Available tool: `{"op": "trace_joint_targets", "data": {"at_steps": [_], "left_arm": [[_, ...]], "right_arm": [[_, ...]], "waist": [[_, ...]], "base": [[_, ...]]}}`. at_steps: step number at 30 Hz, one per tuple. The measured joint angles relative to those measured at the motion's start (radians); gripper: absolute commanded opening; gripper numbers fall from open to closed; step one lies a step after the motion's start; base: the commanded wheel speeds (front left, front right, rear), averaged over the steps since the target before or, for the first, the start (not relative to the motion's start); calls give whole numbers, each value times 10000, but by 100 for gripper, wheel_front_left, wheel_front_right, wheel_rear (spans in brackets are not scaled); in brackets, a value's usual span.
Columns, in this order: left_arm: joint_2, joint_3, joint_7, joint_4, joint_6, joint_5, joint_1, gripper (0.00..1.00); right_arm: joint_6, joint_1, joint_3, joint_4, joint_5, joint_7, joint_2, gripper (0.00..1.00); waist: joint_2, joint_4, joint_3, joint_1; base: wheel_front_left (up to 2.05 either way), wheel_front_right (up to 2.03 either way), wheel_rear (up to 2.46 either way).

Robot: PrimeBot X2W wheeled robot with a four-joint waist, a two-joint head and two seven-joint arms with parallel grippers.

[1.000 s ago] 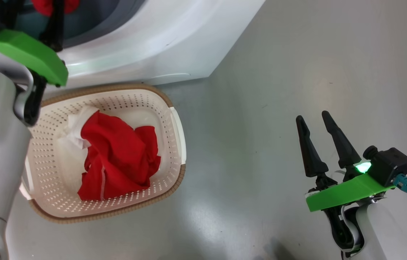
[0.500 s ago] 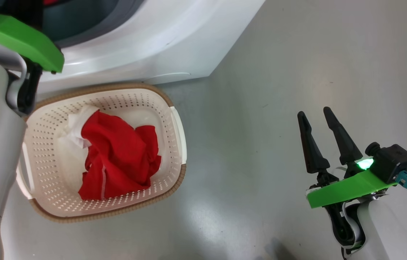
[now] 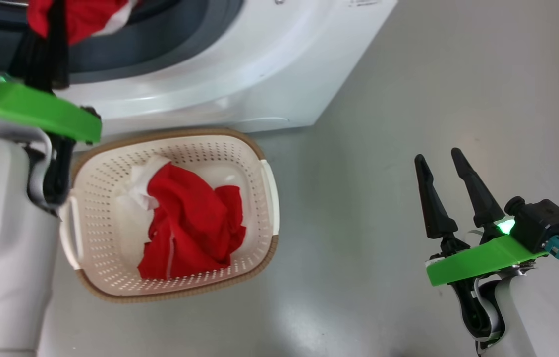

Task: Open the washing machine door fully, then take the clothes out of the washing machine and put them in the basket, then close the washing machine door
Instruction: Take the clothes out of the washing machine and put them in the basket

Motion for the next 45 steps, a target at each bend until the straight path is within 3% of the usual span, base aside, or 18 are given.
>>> {"op": "trace_joint_targets", "data": {"at_steps": [10,28,36,45], "left_arm": [[-675,1461,-2,-2493,0,671,1845,0],[-1218,1977,-12,-6928,0,1152,4600,0],[-1310,1647,-12,-6516,0,1227,5457,0],[-1444,924,-10,-4054,0,1223,5730,0]], "right_arm": [[0,237,-146,111,-219,0,-2,100],[0,540,-230,104,-487,0,-4,100],[0,594,-169,94,-487,2,-2,100],[0,536,-73,33,-481,0,-2,100]], "waist": [[0,540,-547,0],[0,931,-898,0],[0,903,-726,0],[0,785,-288,0]], "base": [[0,0,0],[0,0,0],[0,0,0],[0,0,0]]}}
